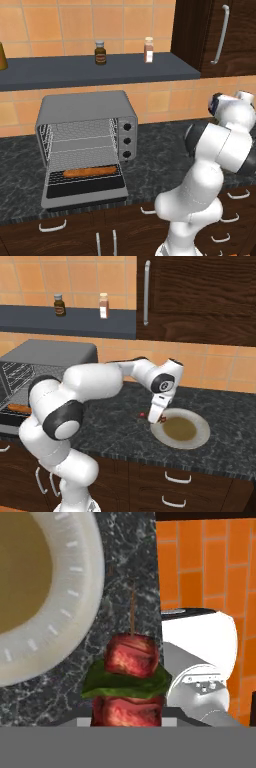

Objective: Pick up the kebab skewer and baguette bread, and place them inside the toaster oven. Close the toaster oven door and start by setting the timer.

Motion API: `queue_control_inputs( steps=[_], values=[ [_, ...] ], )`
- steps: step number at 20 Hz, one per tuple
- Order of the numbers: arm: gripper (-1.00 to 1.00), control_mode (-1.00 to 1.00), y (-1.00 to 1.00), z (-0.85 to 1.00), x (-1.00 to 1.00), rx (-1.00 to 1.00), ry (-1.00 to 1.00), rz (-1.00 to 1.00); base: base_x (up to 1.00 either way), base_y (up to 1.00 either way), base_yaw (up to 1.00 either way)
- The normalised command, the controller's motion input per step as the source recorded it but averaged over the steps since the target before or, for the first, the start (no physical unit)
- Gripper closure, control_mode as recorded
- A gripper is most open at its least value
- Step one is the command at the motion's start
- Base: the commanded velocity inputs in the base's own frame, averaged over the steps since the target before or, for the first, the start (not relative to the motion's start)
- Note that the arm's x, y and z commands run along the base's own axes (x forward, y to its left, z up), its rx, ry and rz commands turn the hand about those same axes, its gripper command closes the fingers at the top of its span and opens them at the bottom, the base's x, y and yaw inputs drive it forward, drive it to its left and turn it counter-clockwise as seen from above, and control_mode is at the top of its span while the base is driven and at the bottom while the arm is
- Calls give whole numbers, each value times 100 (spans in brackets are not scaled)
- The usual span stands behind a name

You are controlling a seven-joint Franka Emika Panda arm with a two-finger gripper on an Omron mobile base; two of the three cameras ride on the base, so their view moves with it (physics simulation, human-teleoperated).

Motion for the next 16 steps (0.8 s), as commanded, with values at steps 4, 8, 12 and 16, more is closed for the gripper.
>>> queue_control_inputs(
  steps=[4, 8, 12, 16],
  values=[
    [100, -100, 94, 40, -77, 7, 7, 0, 0, 0, 0],
    [100, -100, 100, 40, -49, 7, 3, 0, 0, 0, 0],
    [100, -100, 100, 28, -24, 4, 0, -5, 0, 0, 0],
    [100, -100, 100, 13, -1, 0, 0, -4, 0, 0, 0]
  ],
)
